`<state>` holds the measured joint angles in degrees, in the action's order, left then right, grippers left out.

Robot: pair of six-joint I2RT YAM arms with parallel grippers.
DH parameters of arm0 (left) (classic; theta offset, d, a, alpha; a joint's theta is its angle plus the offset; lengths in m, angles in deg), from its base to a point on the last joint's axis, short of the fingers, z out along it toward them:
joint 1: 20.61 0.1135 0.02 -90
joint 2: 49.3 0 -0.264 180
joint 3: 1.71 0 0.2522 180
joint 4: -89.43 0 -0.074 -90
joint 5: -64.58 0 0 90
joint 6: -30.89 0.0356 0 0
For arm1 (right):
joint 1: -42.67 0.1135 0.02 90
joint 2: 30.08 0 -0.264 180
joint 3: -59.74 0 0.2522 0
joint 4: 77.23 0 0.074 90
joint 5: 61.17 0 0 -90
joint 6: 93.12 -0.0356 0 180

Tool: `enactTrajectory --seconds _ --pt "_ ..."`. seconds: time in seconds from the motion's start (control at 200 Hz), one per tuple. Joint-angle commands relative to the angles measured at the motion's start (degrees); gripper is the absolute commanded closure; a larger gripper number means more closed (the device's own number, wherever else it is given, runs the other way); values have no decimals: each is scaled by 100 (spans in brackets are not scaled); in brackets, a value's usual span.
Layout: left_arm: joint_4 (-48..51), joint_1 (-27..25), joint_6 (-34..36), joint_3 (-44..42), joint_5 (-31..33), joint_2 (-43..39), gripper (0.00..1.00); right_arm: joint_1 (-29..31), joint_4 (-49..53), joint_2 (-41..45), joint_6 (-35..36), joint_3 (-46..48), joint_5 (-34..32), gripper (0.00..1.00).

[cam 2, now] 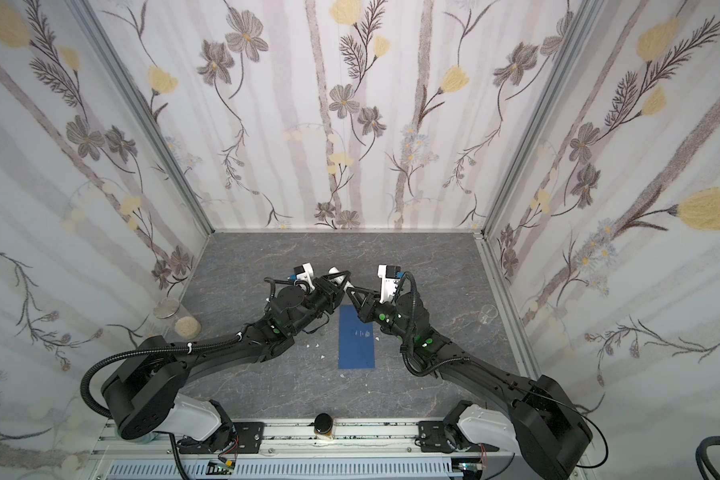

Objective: Place the letter into the envelope and seal it

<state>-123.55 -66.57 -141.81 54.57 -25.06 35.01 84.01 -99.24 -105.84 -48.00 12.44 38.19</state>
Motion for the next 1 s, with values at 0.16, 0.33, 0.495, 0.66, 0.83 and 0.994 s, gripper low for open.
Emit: enactTrajectory --seconds 0.16,0.33,0.495,0.66,0.83,0.994 --pt "-142 34 60 -104 -311 -138 64 -39 -134 9 19 -83 65 89" --pt "-138 34 68 -129 -345 -174 62 -47 -115 18 19 -86 52 90" --pt "-142 44 75 -215 -301 -266 61 -47 -87 36 23 -85 30 90" --pt "-142 73 84 -366 -176 -418 61 -56 -83 36 23 -83 30 90" --pt "-140 78 118 -350 -190 -450 63 -56 -105 18 7 -95 39 91" --pt "-142 78 120 -289 -237 -385 63 -52 -107 -8 -3 -116 74 91"
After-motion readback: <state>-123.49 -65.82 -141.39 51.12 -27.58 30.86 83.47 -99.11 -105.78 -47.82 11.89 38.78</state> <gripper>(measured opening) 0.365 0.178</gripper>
